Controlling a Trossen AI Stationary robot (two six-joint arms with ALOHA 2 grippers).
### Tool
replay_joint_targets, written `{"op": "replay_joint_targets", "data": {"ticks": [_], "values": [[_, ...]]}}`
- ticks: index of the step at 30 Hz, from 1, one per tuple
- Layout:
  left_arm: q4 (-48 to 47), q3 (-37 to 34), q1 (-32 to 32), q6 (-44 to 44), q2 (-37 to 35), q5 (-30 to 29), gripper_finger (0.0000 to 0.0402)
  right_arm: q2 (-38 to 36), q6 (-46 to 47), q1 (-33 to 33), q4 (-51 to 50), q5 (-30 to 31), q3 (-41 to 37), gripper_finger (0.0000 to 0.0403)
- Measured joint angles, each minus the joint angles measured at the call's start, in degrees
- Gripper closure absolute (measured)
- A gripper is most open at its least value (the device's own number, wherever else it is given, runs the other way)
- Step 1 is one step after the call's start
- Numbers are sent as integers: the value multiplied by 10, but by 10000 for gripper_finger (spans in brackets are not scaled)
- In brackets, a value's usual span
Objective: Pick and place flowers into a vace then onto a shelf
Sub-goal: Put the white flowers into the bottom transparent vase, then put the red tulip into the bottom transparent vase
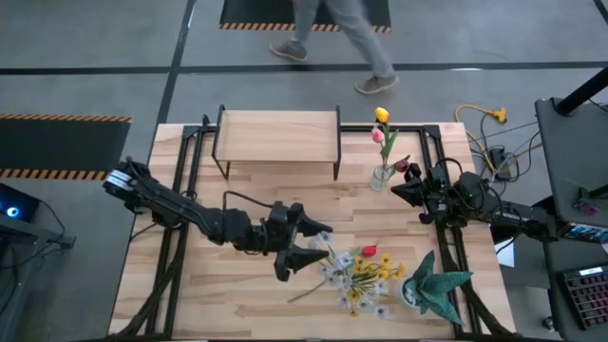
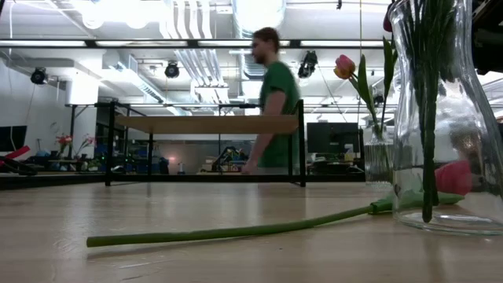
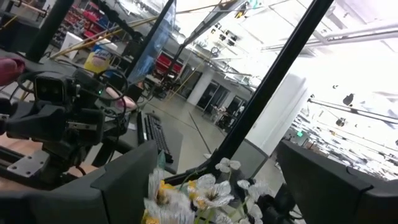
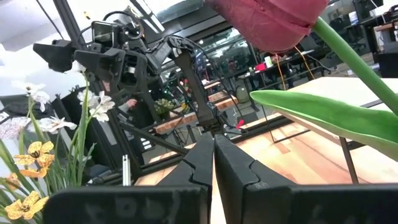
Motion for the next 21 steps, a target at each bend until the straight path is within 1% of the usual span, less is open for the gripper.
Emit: {"op": "replay_joint_targets", "data": {"ticks": [5,11,14,16,21], "values": [[-35,0,0,0,-30,0,86,0,0,0,0,0,0,394],[-141,1,-8,-28,-79,0,86,0,0,0,0,0,0,394],[-217,1,-9,-70,-104,0,86,0,0,0,-3,0,0,394],[-279,1,-9,-106,-116,-12,86,0,0,0,-7,0,0,394],[-434,1,-9,-223,-130,-31,86,0,0,0,-10,0,0,394]]}}
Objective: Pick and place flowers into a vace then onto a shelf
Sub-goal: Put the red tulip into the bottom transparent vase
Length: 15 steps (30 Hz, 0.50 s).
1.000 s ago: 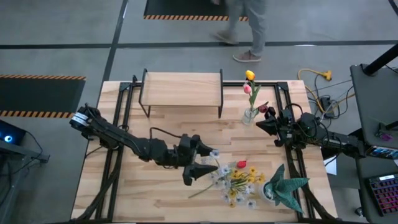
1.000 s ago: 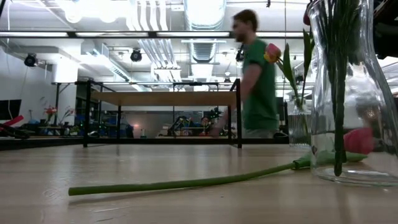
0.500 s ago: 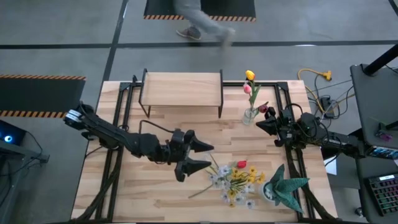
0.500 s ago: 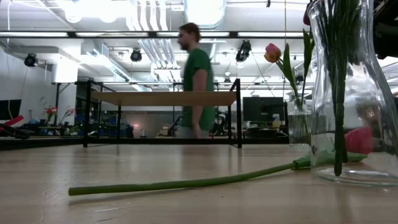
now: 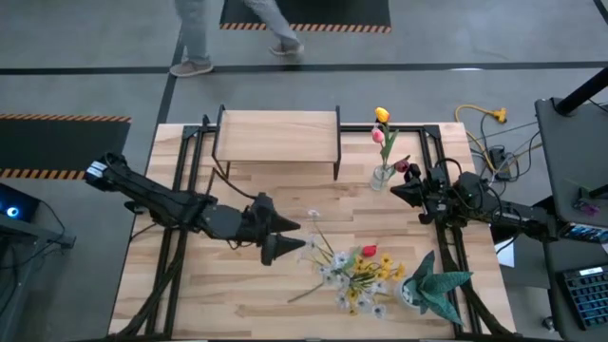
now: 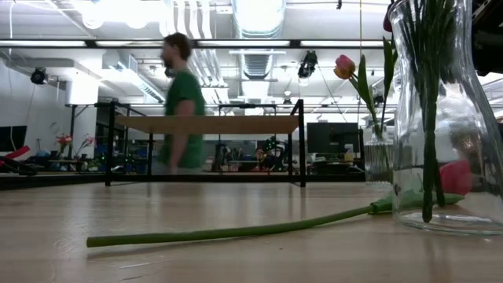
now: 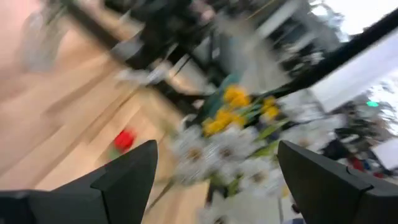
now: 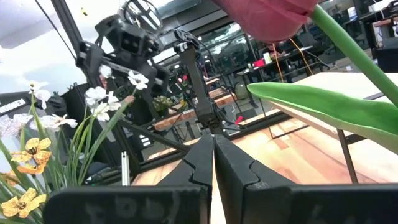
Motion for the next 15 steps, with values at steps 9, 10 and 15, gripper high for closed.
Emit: {"op": "replay_joint_targets", "data": {"ticks": [9,10,15], "values": [[-149,-17,-13,-133,-2,20,86,0,0,0,-1,0,0,394],[-147,-25,-14,-141,-2,21,86,0,0,0,-1,0,0,394],[-141,-75,-14,-169,-2,20,86,0,-6,0,-1,0,0,394]]}}
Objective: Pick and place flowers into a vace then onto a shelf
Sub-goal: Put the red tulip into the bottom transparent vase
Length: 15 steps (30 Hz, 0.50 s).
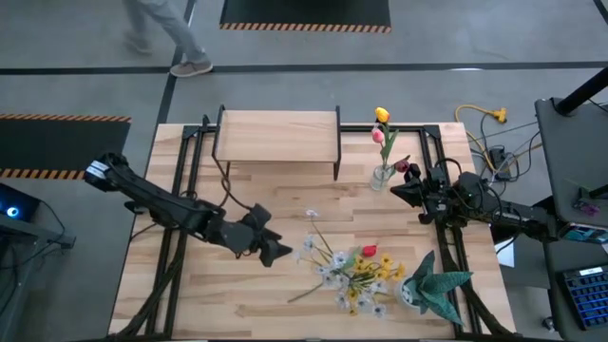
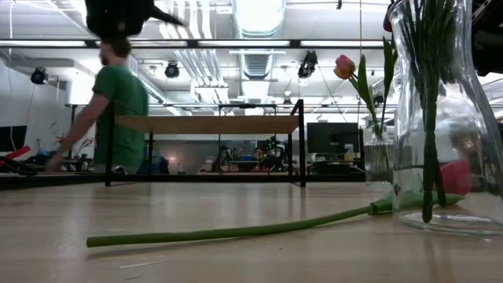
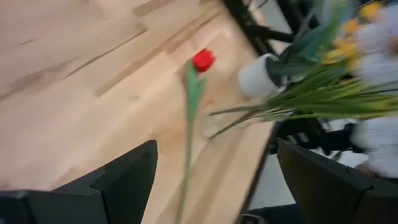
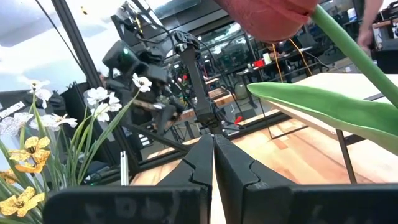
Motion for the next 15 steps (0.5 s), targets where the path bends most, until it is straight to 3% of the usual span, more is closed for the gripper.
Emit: {"op": "replay_joint_targets", "data": {"ticks": [5,12,15], "values": [[66,-71,0,-42,0,0,86,0,-1,0,0,0,0,394],[311,-184,0,-58,9,-4,87,0,-5,0,0,0,0,394],[339,-191,0,-59,38,-11,91,0,-7,0,0,0,0,394]]}}
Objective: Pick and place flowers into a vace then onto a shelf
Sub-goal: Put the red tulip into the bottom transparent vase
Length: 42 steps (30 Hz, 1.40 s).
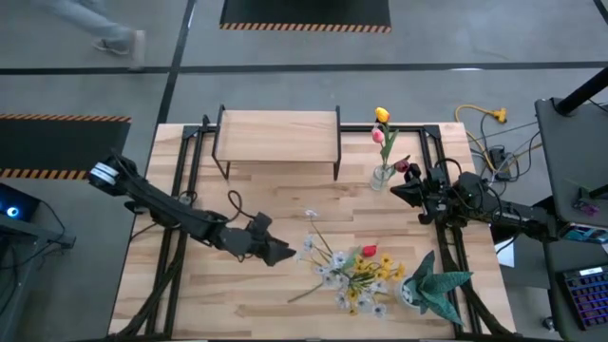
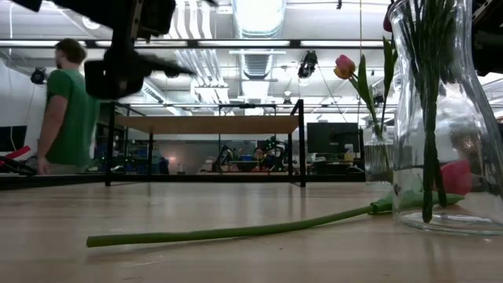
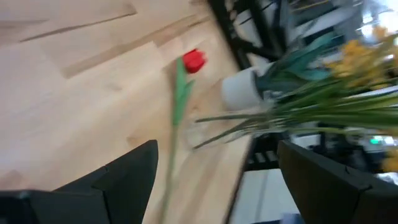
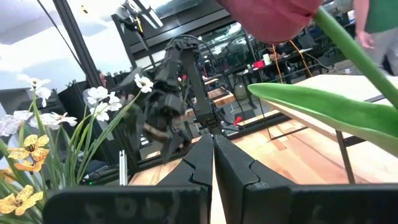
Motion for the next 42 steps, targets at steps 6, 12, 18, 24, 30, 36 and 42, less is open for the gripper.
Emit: {"op": "replay_joint_targets", "data": {"ticks": [6,12,18,24,30,36,42], "values": [[-17,63,0,13,85,25,94,0,-2,0,-2,1,0,394],[-110,123,0,30,135,25,94,0,-2,0,-2,2,0,394],[-141,195,0,71,188,25,94,0,-2,0,-3,0,0,394],[-213,301,0,166,267,23,94,0,0,0,-5,0,0,394],[-347,416,0,171,346,22,94,0,0,0,-6,0,0,394],[-365,476,0,181,395,26,94,0,4,0,-11,0,0,394],[-362,482,-1,181,409,26,94,0,5,0,-13,0,0,394]]}}
